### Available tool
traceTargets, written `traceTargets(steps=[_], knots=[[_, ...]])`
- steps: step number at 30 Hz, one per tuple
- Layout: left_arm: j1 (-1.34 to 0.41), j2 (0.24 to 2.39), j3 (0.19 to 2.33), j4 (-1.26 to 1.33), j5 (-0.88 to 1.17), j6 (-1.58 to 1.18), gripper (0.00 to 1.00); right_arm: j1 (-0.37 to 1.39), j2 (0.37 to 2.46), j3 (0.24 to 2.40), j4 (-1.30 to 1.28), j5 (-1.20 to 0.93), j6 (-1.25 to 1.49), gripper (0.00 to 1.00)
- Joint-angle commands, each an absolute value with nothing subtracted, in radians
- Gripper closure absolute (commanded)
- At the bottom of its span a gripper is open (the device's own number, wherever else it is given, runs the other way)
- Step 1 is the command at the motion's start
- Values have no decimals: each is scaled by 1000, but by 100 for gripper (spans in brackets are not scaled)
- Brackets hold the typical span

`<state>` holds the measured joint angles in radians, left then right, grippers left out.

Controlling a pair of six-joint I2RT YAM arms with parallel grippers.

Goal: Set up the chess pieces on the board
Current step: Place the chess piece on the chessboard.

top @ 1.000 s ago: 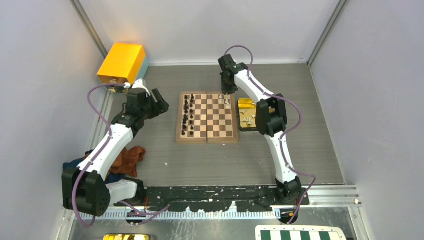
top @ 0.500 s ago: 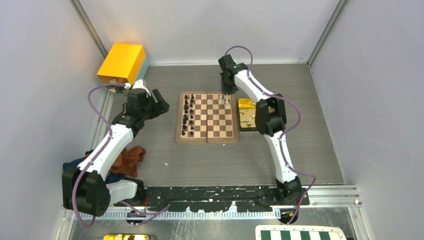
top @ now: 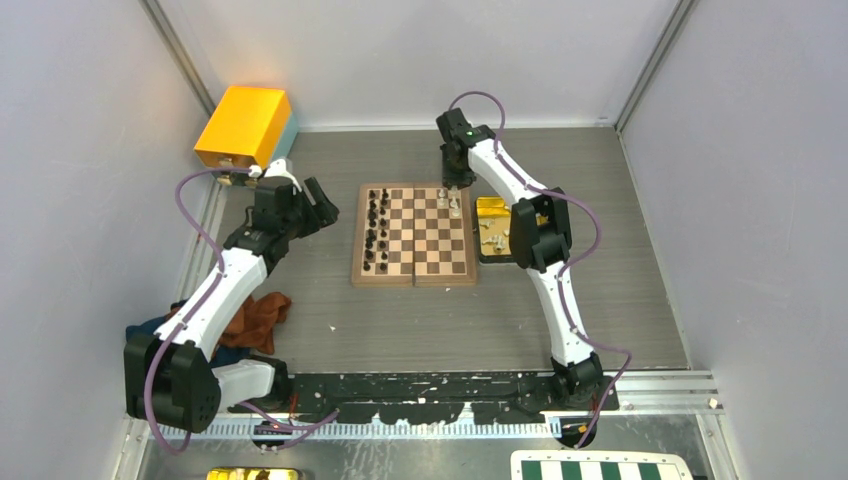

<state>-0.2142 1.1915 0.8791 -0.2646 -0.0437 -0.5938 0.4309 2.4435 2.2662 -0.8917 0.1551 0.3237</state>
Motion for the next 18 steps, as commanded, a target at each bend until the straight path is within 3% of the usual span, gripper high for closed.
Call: traceTargets(steps=[1,18], knots=[[-219,1193,883,-199,-49,-584,30,437,2433,2320,-900,157,307,66],[-225,1204,923,-222,-66,-561,30,436,2373,2395,-923,173,289,64]])
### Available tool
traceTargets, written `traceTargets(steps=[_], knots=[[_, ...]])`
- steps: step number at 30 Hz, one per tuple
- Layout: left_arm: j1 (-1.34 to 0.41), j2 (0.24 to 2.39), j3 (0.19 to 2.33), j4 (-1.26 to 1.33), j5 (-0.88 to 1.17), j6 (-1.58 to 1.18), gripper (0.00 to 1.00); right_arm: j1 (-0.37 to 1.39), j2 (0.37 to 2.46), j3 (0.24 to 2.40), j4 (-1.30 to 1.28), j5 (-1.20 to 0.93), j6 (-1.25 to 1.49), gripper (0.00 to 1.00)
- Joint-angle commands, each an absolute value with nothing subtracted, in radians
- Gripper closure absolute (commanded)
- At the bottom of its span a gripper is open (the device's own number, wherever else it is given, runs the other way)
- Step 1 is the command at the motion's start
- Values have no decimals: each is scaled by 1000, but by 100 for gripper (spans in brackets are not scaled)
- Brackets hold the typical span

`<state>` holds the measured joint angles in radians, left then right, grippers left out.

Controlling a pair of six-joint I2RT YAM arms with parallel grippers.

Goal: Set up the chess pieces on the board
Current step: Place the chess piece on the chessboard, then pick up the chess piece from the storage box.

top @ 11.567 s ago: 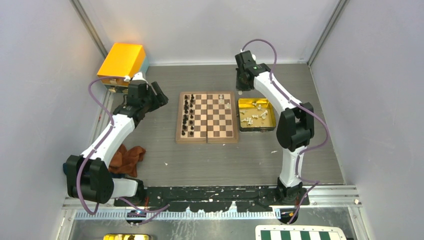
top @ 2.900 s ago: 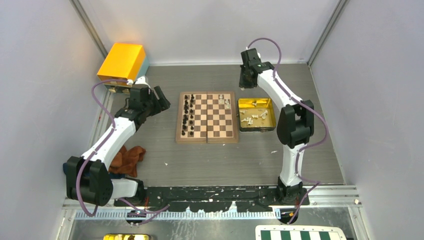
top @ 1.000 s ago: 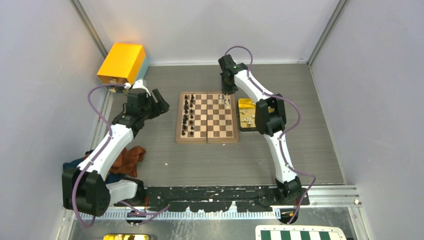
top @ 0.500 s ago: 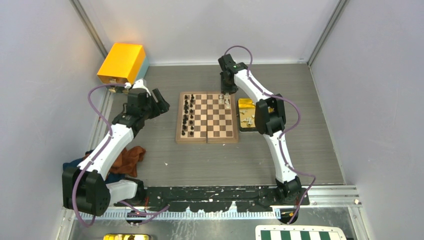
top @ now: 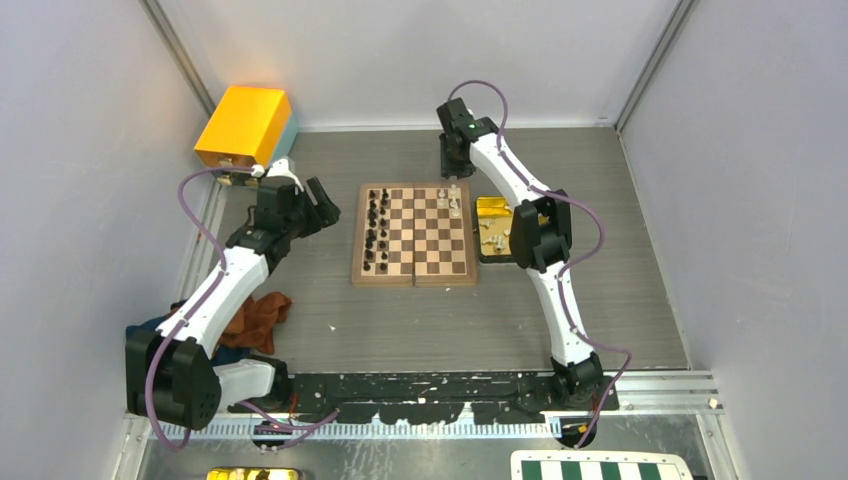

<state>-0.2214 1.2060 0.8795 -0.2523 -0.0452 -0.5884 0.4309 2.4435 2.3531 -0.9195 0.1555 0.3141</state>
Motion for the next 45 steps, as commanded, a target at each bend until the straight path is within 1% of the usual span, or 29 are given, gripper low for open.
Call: traceTargets(steps=[1,4,15,21,29,35,45], knots=[[-225,1204,923,-221,-67,-559,30,435,2355,2385,-921,179,286,64],[-224,1204,921,-220,-70,-560,30,420,2284,2317,-899,194,282,64],[-225,1217,931,-219,-71,-562,29,334,1950,1889,-806,265,305,62],[-226,1236,947,-217,-54,-559,29,280,1820,1659,-777,328,360,62],[-232,1256,971,-223,-51,-546,30,227,1735,1415,-680,306,484,63],[-238,1257,970,-224,-49,-540,30,212,1719,1329,-639,297,541,64],[-245,1259,966,-226,-51,-533,30,191,1738,1308,-623,310,546,64]])
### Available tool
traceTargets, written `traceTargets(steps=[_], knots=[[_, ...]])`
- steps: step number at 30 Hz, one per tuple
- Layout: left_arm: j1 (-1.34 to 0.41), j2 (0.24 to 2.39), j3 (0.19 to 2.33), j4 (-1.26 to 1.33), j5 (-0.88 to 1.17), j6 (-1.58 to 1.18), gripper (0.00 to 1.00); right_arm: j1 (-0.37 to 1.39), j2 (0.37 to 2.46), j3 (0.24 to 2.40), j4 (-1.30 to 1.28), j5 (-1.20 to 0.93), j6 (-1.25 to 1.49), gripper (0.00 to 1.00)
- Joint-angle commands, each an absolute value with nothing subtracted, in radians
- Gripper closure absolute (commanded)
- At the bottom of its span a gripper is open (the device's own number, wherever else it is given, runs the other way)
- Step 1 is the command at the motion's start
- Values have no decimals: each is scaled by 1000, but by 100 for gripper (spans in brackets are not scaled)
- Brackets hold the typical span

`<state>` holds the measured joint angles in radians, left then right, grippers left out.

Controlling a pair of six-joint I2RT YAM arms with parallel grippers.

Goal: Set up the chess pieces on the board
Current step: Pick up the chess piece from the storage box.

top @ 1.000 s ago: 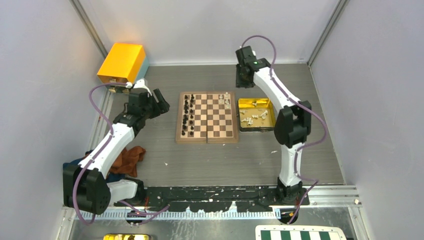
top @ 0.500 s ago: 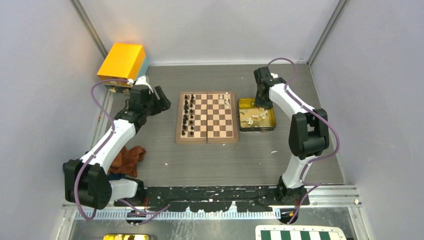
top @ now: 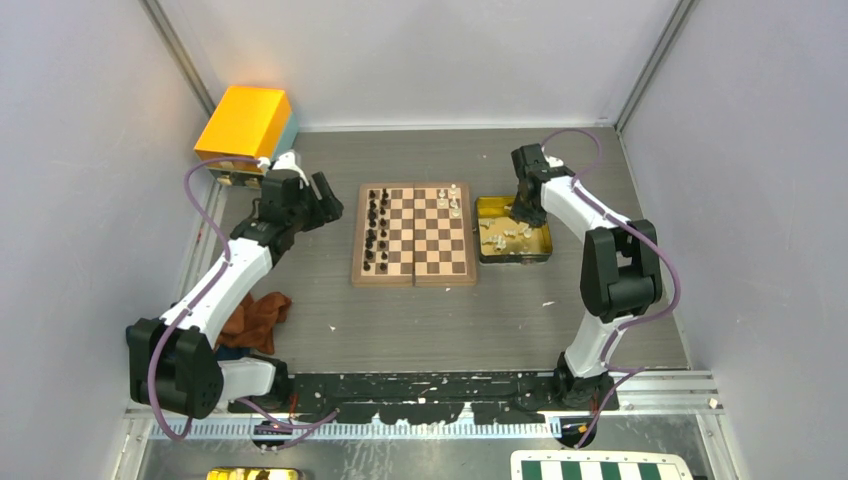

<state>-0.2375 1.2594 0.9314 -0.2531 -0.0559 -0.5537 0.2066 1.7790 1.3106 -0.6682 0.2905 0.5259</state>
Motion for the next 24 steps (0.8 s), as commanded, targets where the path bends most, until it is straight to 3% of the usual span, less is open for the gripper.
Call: traceTargets(steps=[1,24], knots=[[-245,1259,966,-226,-49,-533,30,186,1740,1305,-620,311,546,64],[-249,1288,972,-219,-51,-532,30,145,1805,1284,-575,272,552,64]])
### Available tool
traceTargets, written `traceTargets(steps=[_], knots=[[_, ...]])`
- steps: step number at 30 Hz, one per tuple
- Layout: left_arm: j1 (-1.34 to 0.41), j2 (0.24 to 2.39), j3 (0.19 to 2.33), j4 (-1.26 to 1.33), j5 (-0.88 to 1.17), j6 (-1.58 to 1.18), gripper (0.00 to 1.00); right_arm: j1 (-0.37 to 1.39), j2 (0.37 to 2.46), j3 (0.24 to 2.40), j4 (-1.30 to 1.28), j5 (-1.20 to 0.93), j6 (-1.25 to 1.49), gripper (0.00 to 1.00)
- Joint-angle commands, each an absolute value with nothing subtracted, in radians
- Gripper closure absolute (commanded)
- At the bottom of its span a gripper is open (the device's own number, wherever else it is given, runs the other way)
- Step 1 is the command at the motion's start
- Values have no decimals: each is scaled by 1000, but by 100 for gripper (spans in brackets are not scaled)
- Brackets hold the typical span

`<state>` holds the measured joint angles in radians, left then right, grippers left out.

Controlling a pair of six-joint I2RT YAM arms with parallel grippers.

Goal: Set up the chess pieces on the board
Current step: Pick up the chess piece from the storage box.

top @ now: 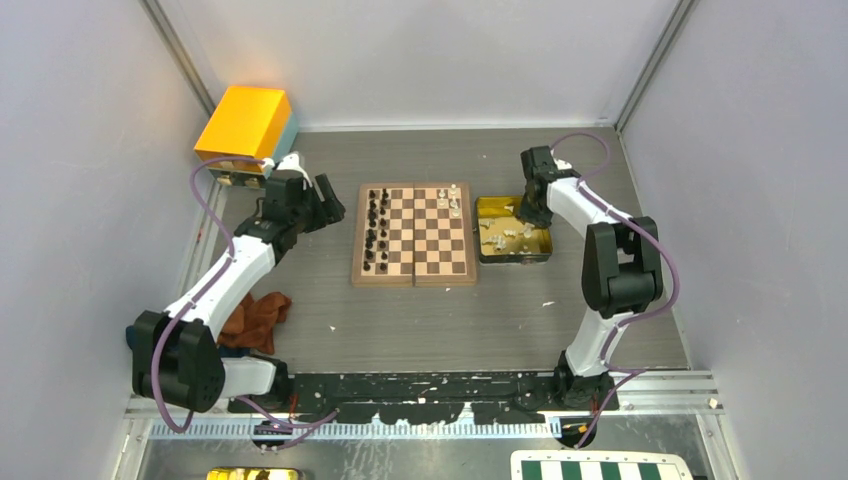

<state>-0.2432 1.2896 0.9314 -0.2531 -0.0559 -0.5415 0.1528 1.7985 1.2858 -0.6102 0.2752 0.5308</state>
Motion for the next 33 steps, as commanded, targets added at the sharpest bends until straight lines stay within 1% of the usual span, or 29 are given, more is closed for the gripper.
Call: traceTargets(steps=[1,11,15,20,25,33], knots=[[-249,1290,974,-219,-51,-531,30,145,1807,1283,-573,272,554,64],[-248,1298,973,-220,-53,-530,30,137,1825,1266,-556,260,560,65],[-249,1301,974,-218,-51,-530,30,136,1827,1260,-551,258,561,67],[-249,1303,974,-218,-51,-530,30,134,1830,1258,-546,255,564,74],[-249,1302,975,-218,-52,-528,30,133,1827,1255,-546,255,565,85],[-249,1296,975,-218,-57,-529,30,134,1768,1255,-569,253,555,98]])
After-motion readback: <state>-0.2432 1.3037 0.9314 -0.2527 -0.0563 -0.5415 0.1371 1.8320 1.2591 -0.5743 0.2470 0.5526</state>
